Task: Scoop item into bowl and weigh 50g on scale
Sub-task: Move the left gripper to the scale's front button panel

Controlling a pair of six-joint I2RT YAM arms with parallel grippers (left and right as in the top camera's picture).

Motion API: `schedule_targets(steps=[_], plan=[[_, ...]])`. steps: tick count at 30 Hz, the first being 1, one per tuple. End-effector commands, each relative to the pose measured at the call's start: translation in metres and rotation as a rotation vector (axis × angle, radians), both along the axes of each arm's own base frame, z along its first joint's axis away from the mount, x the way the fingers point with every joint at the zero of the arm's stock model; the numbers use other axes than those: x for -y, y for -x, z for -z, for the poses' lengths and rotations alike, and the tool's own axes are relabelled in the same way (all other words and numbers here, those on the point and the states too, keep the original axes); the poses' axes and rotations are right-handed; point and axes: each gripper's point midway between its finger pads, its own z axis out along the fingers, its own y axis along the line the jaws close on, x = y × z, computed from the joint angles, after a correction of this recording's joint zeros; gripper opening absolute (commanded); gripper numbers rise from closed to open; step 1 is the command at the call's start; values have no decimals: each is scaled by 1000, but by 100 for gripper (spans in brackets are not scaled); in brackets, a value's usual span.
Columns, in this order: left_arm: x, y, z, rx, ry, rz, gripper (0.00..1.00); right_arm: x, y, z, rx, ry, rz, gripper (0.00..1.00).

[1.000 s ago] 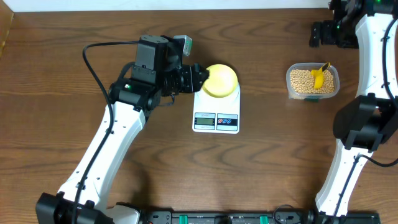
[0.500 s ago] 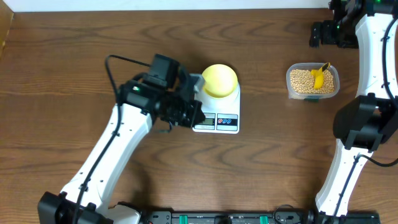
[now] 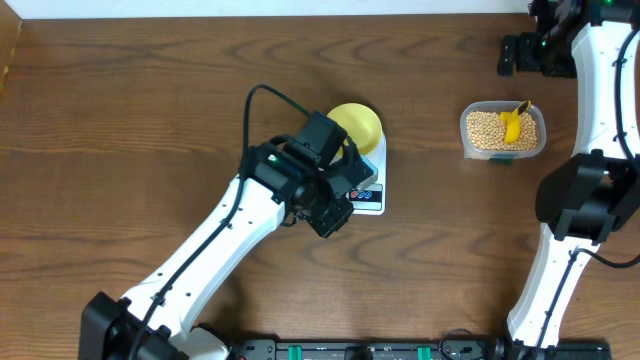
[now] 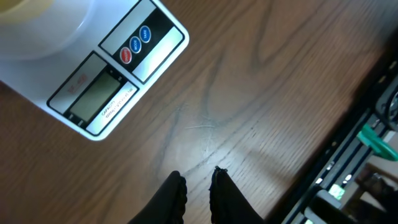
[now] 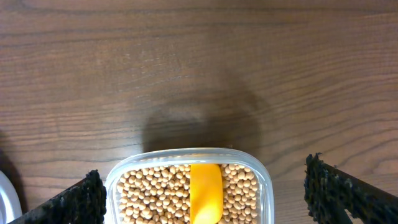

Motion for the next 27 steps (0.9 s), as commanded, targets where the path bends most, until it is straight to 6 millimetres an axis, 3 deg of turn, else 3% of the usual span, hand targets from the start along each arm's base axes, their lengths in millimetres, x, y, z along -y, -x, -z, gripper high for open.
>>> schedule_targets(steps=[1,5,13,23,27], plan=[[-2,5,11,17,-42,87,13,3,-2,-5,16,11,4,99],[2,12,25,-42,-54,118,13,3,-2,-5,16,11,4,99],[12,28,70,-217,-55,241,17,3,-2,-5,16,11,4,99],[17,20,76,-104,-21,463,80,3,-2,-5,16,11,4,99],[10,4,85,-16,-109,496,82,3,-2,-5,16,11,4,99]])
